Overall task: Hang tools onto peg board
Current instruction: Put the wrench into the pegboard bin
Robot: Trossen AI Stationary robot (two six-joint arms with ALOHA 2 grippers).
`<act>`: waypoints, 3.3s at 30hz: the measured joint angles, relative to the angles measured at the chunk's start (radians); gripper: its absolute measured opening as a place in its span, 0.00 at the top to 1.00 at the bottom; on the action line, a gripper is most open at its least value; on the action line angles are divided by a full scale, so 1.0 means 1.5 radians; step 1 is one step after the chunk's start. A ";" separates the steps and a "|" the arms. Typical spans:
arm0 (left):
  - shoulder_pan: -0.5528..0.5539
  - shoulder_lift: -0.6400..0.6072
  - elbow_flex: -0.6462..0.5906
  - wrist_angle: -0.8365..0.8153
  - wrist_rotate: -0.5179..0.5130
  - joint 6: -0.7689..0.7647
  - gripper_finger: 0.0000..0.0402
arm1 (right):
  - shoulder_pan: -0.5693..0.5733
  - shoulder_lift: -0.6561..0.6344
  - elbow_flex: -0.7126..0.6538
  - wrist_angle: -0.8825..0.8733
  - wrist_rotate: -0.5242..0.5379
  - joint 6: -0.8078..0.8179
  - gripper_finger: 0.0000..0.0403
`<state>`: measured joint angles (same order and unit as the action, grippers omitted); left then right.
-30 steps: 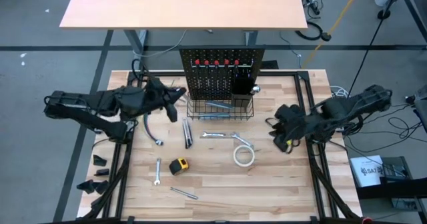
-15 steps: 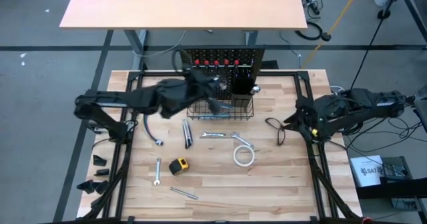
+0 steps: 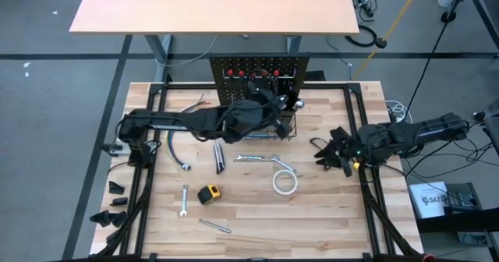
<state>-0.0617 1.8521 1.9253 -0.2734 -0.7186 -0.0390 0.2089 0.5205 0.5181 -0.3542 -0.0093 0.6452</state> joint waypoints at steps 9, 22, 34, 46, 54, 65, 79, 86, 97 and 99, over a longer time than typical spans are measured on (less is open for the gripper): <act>0.020 0.041 0.002 0.001 -0.006 -0.002 0.99 | -0.022 0.045 -0.021 0.244 0.002 -0.139 0.65; 0.047 0.043 -0.012 -0.012 0.000 -0.022 0.99 | -0.061 0.096 -0.020 0.338 -0.063 -0.184 0.65; 0.047 0.055 -0.013 -0.043 -0.007 -0.022 0.99 | -0.090 0.096 -0.020 0.356 -0.062 -0.241 0.65; 0.067 0.056 -0.013 -0.056 0.054 -0.041 0.99 | -0.137 0.119 0.136 0.238 -0.062 -0.361 0.65; 0.077 0.056 -0.013 -0.059 0.075 -0.058 0.92 | -0.155 0.144 0.202 0.162 -0.061 -0.388 0.65; 0.076 0.056 -0.013 -0.073 0.080 -0.057 0.68 | -0.176 0.165 0.206 0.141 -0.043 -0.387 0.64; 0.051 -0.003 -0.013 -0.075 0.081 -0.034 0.67 | -0.176 0.180 0.227 0.126 -0.043 -0.386 0.64; 0.008 -0.065 -0.013 -0.158 0.080 -0.034 0.67 | -0.175 0.278 0.351 0.018 -0.044 -0.404 0.64; -0.086 -0.159 -0.066 -0.320 0.004 -0.078 0.66 | -0.130 0.486 0.539 -0.066 -0.047 -0.411 0.64; -0.107 -0.196 -0.112 -0.326 0.003 -0.105 0.66 | -0.118 0.516 0.559 -0.069 -0.047 -0.415 0.64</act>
<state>-0.2222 1.5582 1.7579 -0.7620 -0.7138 -0.1963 0.0316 1.2940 1.3566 -0.4578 -0.0803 0.0226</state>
